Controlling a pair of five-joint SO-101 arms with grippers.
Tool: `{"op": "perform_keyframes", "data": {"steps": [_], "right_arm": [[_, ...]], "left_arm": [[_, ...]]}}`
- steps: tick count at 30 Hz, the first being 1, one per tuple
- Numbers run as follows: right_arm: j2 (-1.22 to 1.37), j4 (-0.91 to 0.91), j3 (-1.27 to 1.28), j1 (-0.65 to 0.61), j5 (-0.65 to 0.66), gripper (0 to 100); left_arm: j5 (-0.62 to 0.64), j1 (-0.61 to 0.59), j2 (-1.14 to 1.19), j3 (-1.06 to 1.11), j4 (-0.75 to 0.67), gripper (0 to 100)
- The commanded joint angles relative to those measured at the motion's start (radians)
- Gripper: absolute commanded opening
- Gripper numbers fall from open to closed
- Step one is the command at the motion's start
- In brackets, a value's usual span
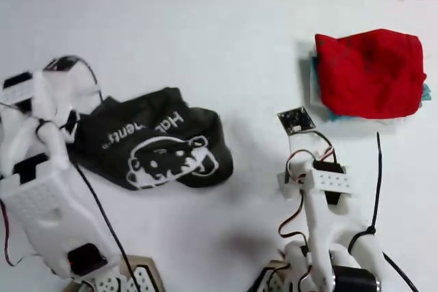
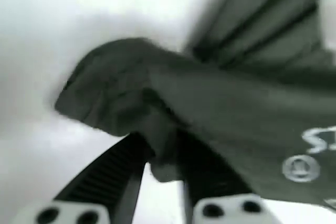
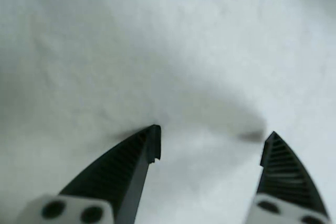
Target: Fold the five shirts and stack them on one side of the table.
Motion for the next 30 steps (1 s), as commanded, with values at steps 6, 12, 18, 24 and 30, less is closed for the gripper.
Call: {"op": "perform_keyframes", "data": {"steps": [6,12,18,24,30], "right_arm": [[-0.018,-0.027,-0.015,0.002,-0.008,30.5],[-0.027,-0.022,-0.035,0.002,-0.005,30.5],[-0.019,0.306,-0.344,-0.122,-0.066,30.8],[-0.015,0.507,-0.589,-0.466,-0.084,40.8],[0.074,0.519,-0.601,-0.657,-0.075,44.1]], "left_arm": [[0.058,0.187,-0.253,-0.421,0.339,3],[0.06,0.252,-0.414,-0.561,0.359,3],[0.06,0.252,-0.48,-0.565,0.319,3],[0.06,0.249,-0.48,-0.564,0.295,3],[0.06,0.249,-0.48,-0.564,0.295,3]]}}
